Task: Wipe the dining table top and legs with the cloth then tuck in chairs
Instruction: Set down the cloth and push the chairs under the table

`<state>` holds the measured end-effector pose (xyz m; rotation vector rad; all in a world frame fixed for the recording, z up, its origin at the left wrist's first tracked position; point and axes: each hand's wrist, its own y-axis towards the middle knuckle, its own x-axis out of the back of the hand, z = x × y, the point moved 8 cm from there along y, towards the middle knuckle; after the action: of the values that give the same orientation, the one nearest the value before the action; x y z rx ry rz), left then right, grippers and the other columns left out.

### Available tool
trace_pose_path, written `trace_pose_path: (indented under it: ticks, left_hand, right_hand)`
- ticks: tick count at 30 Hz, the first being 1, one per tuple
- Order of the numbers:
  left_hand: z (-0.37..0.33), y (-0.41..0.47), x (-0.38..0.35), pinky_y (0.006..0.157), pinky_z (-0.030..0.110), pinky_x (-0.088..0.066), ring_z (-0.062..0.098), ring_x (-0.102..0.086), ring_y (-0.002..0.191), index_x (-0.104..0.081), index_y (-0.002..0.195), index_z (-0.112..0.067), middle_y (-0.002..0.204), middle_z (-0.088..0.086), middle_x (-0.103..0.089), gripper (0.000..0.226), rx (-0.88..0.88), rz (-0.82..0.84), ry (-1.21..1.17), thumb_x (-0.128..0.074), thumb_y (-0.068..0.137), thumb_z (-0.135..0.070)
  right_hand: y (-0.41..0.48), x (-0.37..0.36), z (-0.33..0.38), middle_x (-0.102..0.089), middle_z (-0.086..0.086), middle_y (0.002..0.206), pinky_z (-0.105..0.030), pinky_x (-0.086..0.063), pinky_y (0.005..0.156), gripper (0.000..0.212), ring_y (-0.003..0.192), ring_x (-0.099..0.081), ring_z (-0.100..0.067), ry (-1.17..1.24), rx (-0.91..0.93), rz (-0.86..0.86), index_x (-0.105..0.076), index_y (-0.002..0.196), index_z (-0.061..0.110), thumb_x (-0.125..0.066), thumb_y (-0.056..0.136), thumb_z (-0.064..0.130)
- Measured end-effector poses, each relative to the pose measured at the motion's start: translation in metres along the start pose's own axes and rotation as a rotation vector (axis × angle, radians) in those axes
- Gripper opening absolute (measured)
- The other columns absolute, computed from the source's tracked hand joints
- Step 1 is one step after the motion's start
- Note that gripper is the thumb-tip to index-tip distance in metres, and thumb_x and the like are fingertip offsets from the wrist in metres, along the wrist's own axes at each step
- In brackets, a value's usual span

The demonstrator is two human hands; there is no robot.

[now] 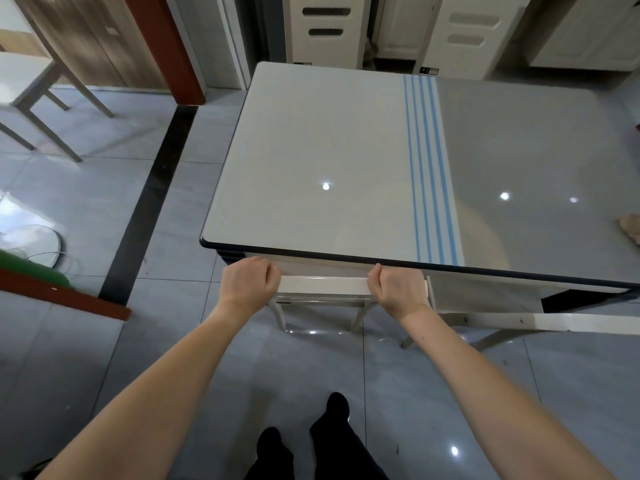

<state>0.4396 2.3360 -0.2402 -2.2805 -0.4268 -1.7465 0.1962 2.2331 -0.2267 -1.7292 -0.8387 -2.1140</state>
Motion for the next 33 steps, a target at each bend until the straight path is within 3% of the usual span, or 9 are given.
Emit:
trace_pose_path:
  ticks: [4, 10, 16, 20, 24, 26, 28, 31, 33]
  left_hand:
    - [0.004, -0.012, -0.001, 0.047, 0.027, -0.031, 0.020, -0.046, 0.053, -0.053, 0.056, -0.011, 0.056, -0.002, -0.050, 0.038, -0.001, -0.006, 0.022, -0.034, 0.084, -0.029]
    - [-0.001, -0.028, -0.002, 0.047, 0.027, -0.034, 0.019, -0.046, 0.053, -0.055, 0.058, -0.012, 0.057, -0.002, -0.051, 0.037, 0.001, -0.002, 0.022, -0.036, 0.085, -0.028]
    - [-0.002, -0.033, -0.005, 0.052, 0.028, -0.040, 0.018, -0.050, 0.061, -0.060, 0.066, -0.014, 0.064, -0.003, -0.054, 0.034, 0.050, 0.048, 0.053, -0.038, 0.089, -0.027]
    - [-0.003, -0.032, -0.006, 0.053, 0.030, -0.039, 0.019, -0.052, 0.066, -0.063, 0.071, -0.014, 0.071, -0.001, -0.058, 0.037, 0.043, 0.132, 0.012, -0.034, 0.089, -0.029]
    - [0.005, -0.039, -0.006, 0.057, 0.033, -0.044, 0.023, -0.052, 0.064, -0.059, 0.074, -0.011, 0.069, 0.002, -0.057, 0.039, 0.116, 0.243, -0.077, -0.031, 0.090, -0.031]
    - [0.007, -0.050, 0.004, 0.060, 0.038, -0.047, 0.024, -0.054, 0.067, -0.058, 0.072, -0.011, 0.071, 0.003, -0.058, 0.036, 0.134, 0.175, -0.198, -0.031, 0.087, -0.030]
    - [0.010, -0.066, 0.019, 0.064, 0.037, -0.048, 0.018, -0.054, 0.074, -0.061, 0.080, -0.013, 0.081, -0.001, -0.059, 0.034, 0.152, 0.039, -0.325, -0.034, 0.090, -0.031]
    - [0.026, -0.106, 0.035, 0.068, 0.019, -0.041, 0.002, -0.051, 0.080, -0.062, 0.096, -0.020, 0.089, -0.012, -0.054, 0.021, 0.242, -0.154, -0.495, -0.043, 0.095, -0.028]
    - [0.040, -0.140, 0.035, 0.070, 0.018, -0.043, 0.004, -0.054, 0.082, -0.064, 0.097, -0.020, 0.090, -0.011, -0.058, 0.021, 0.347, -0.227, -0.582, -0.046, 0.093, -0.030]
  right_hand:
    - [-0.018, 0.006, 0.009, -0.035, -0.006, 0.026, -0.014, 0.005, 0.051, 0.053, 0.021, -0.029, -0.025, -0.023, 0.018, -0.027, -0.037, 0.031, 0.011, -0.036, 0.084, 0.018]
    - [-0.042, 0.010, 0.008, -0.040, -0.007, 0.029, -0.018, -0.014, 0.042, 0.050, 0.023, -0.038, -0.028, -0.009, 0.005, -0.016, -0.045, 0.033, 0.009, -0.037, 0.082, 0.018]
    - [-0.045, 0.018, 0.005, -0.038, -0.005, 0.029, -0.014, 0.001, 0.048, 0.047, 0.025, -0.027, -0.026, 0.046, -0.050, 0.018, -0.034, 0.036, 0.015, -0.034, 0.082, 0.020]
    - [-0.045, 0.004, 0.004, -0.035, 0.001, 0.042, -0.025, -0.015, 0.041, 0.043, 0.043, -0.037, -0.026, 0.079, -0.126, 0.227, -0.035, 0.048, 0.015, -0.033, 0.091, 0.025]
    - [-0.041, 0.005, 0.000, -0.055, 0.000, 0.060, -0.032, -0.036, 0.056, 0.029, 0.061, -0.052, -0.025, 0.370, -0.207, 0.271, -0.054, 0.066, 0.013, -0.046, 0.092, 0.023]
    - [-0.039, 0.019, 0.012, -0.064, 0.003, 0.074, -0.030, -0.044, 0.065, 0.013, 0.069, -0.059, -0.015, 0.618, -0.203, 0.201, -0.065, 0.088, 0.013, -0.053, 0.093, 0.015]
    - [-0.040, 0.035, 0.035, -0.067, 0.007, 0.085, -0.019, -0.049, 0.073, 0.014, 0.080, -0.063, -0.003, 0.793, -0.144, 0.171, -0.065, 0.102, 0.015, -0.053, 0.095, 0.011]
    - [-0.053, 0.047, 0.074, -0.067, 0.014, 0.095, -0.010, -0.049, 0.079, 0.018, 0.091, -0.062, 0.003, 0.939, -0.052, 0.235, -0.065, 0.106, 0.021, -0.053, 0.096, 0.012]
    - [-0.066, 0.040, 0.092, -0.067, 0.013, 0.095, -0.010, -0.048, 0.078, 0.019, 0.091, -0.062, 0.001, 1.000, -0.028, 0.304, -0.067, 0.103, 0.021, -0.053, 0.096, 0.010]
